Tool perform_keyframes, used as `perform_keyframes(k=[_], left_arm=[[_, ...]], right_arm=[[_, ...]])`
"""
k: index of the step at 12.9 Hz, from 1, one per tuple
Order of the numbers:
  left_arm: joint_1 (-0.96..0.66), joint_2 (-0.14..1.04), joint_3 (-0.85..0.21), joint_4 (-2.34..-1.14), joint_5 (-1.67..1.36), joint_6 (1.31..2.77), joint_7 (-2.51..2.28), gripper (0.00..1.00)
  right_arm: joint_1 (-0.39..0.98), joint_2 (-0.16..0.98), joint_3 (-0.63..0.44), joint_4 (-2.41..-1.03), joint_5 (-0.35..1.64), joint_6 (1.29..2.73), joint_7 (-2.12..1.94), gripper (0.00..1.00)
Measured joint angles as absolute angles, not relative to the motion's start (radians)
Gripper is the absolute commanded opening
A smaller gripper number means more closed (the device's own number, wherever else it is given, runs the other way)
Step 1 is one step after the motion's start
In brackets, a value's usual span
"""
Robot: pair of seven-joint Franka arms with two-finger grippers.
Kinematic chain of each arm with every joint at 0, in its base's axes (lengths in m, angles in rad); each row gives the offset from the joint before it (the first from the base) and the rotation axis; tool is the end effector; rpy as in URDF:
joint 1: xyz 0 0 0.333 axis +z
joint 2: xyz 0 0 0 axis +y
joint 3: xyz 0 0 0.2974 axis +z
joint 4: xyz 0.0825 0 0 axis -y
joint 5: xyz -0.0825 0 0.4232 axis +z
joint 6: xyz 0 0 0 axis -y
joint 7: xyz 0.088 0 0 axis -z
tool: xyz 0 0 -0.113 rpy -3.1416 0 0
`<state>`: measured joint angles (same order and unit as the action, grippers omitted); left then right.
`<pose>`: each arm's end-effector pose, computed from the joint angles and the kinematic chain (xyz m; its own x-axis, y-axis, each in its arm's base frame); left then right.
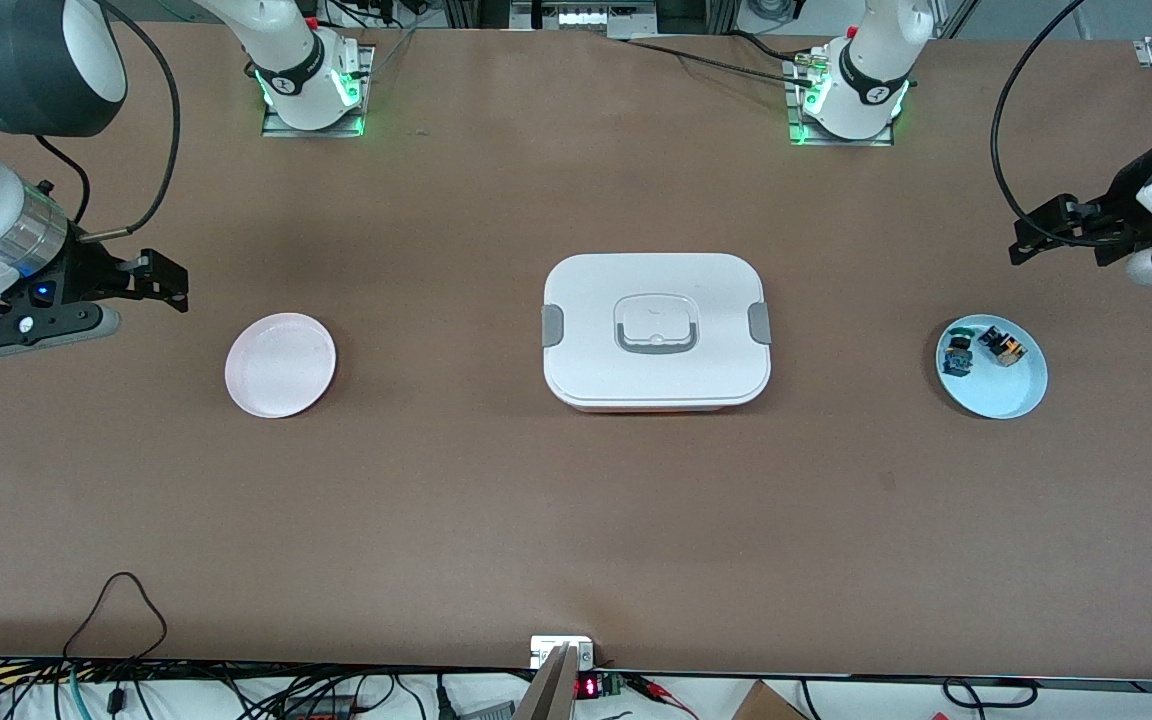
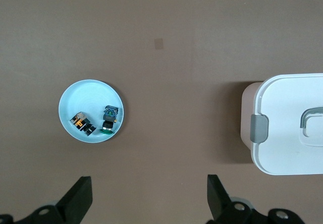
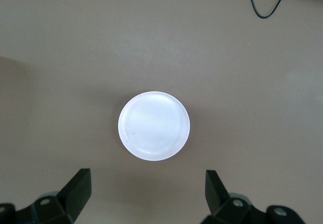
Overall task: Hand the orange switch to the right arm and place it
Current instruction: 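Move the left gripper toward the light blue plate of switches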
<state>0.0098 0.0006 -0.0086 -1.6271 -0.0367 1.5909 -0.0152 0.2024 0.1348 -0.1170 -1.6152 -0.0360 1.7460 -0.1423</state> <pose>0.5937 -0.0034 0.5726 0.9992 0.0171 -0.0374 0.0185 -0.9992 0.0361 0.6379 0.0546 0.5097 0.9725 0.2326 -0.0105 0.2329 -0.9712 0.0501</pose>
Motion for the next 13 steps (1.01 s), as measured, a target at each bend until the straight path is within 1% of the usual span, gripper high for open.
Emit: perform_keyframes(k=[7, 13], left_arm=[[0.011, 0.002, -0.004, -1.627, -0.037, 1.590, -0.016, 1.00], [0.035, 0.038, 0.002, -1.628, -0.037, 1.590, -0.016, 1.00]], right_arm=[[0.202, 0.135, -0.117, -1.615, -0.036, 1.746, -0.142, 1.00], [0.202, 0.135, -0.117, -1.615, -0.036, 1.746, -0.142, 1.00]])
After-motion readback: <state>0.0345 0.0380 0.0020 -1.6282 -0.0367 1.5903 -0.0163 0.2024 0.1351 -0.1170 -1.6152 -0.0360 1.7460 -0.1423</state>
